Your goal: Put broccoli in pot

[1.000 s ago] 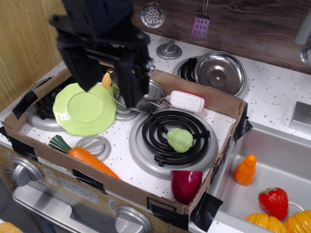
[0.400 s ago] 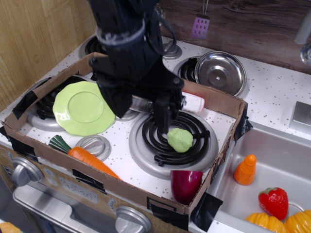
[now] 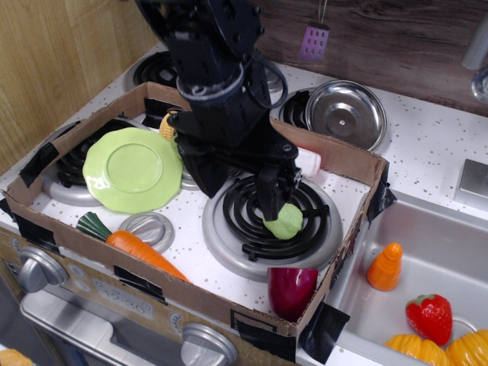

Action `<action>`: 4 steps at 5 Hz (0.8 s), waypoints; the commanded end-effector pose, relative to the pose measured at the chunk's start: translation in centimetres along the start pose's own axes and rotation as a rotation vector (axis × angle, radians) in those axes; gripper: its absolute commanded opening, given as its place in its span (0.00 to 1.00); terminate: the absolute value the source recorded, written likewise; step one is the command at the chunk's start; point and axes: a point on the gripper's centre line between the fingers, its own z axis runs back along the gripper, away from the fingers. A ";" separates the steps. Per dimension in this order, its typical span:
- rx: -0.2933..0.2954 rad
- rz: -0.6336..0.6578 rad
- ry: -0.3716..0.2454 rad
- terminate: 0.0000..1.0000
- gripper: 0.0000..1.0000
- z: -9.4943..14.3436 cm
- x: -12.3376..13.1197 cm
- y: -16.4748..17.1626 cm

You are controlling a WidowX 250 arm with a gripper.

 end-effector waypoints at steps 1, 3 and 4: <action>0.009 0.000 0.050 0.00 1.00 -0.6 2.6 -0.1; 0.019 0.016 0.018 0.00 1.00 -2.3 3.5 -0.3; 0.038 0.024 -0.020 0.00 1.00 -3.1 3.8 -0.4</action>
